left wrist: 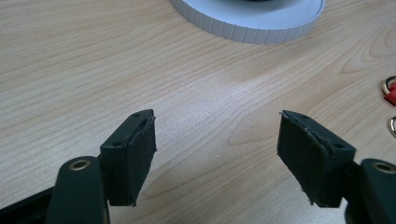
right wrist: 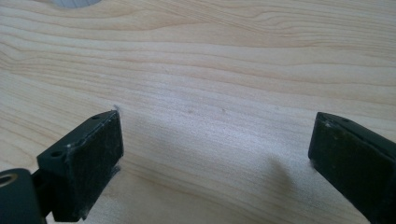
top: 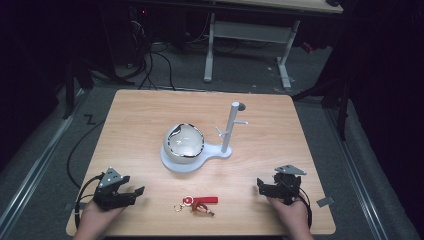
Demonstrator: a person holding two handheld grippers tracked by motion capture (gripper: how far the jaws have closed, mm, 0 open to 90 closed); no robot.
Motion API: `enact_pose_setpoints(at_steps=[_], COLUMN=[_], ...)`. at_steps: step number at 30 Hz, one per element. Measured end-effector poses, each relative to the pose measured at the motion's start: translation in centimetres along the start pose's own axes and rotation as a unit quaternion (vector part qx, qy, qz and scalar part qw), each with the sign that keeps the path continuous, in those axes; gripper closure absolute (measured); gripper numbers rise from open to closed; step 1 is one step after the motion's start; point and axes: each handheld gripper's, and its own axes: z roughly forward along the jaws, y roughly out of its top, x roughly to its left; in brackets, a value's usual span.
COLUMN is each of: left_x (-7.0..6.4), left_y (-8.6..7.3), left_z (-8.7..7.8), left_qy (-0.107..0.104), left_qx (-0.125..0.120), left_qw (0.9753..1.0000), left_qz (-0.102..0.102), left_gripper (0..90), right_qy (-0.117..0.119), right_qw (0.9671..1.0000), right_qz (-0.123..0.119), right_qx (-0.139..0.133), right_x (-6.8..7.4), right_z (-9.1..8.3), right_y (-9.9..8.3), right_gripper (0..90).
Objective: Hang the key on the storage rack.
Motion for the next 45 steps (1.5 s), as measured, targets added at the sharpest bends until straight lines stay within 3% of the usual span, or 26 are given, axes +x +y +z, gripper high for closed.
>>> enact_pose_setpoints(at_steps=[10, 16, 21, 24, 25, 27, 28, 29, 30, 33, 36, 37, 40, 45], left_x=[-0.2, -1.2, -3.1, -5.9, -5.9, -7.6, -9.3, -9.5, -9.5, -11.2, -12.3, -12.3, -12.2, -11.8], left_y=[0.1, 0.5, 1.0, 1.6, 1.6, 1.8, 1.7, 1.9, 1.9, 1.8, 1.7, 1.6, 1.6, 1.7], left_z=[0.3, 0.4, 0.8, 1.6, 1.6, 2.1, 2.6, 2.8, 2.8, 3.8, 4.6, 4.7, 4.6, 4.5], left_qy=[-0.006, -0.012, -0.036, -0.055, -0.055, -0.066, -0.084, -0.083, -0.083, -0.098, -0.093, -0.102, -0.1, -0.106], left_qx=[0.004, 0.001, 0.006, 0.018, 0.018, 0.027, 0.032, 0.042, 0.042, 0.06, 0.08, 0.075, 0.07, 0.076], left_qw=[1.0, 0.9997, 0.9985, 0.9957, 0.9957, 0.9925, 0.9915, 0.9882, 0.9882, 0.9826, 0.9777, 0.9783, 0.9796, 0.9807], left_qz=[0.003, 0.022, 0.04, 0.073, 0.073, 0.099, 0.094, 0.122, 0.122, 0.146, 0.17, 0.164, 0.16, 0.146], left_gripper=[28.9, 30.8, 33.0, 33.0, 33.1, 34.3, 35.2, 35.6, 36.6, 40.8, 43.5, 50.2, 66.5, 67.1], right_qy=[0.007, 0.013, 0.018, 0.021, 0.022, 0.023, 0.024, 0.024, 0.025, 0.026, 0.028, 0.029, 0.029, 0.032], right_qw=[0.9999, 0.9998, 0.9997, 0.9997, 0.9996, 0.9996, 0.9996, 0.9996, 0.9996, 0.9995, 0.9994, 0.9994, 0.9994, 0.9992], right_qz=[0.0, 0.002, 0.002, 0.001, 0.001, 0.001, 0.001, 0.001, 0.0, 0.0, -0.001, -0.002, -0.003, 0.0], right_qx=[0.009, 0.013, 0.015, 0.015, 0.015, 0.016, 0.016, 0.016, 0.016, 0.018, 0.02, 0.019, 0.02, 0.024], right_x=[-0.1, -0.2, -0.2, -0.2, -0.2, -0.2, -0.2, -0.2, -0.2, -0.2, -0.1, -0.1, -0.1, -0.1], right_z=[0.1, 0.1, 0.1, 0.0, 0.0, 0.1, 0.1, 0.1, 0.1, 0.1, 0.2, 0.2, 0.2, 0.3], right_y=[0.0, -0.2, -0.2, -0.2, -0.2, -0.2, -0.2, -0.2, -0.2, -0.2, -0.2, -0.2, -0.2, -0.3], right_gripper=[4.2, 4.6, 5.0, 5.1, 5.2, 5.3, 5.3, 5.3, 5.3, 5.3, 5.3, 5.4, 5.4, 5.8])
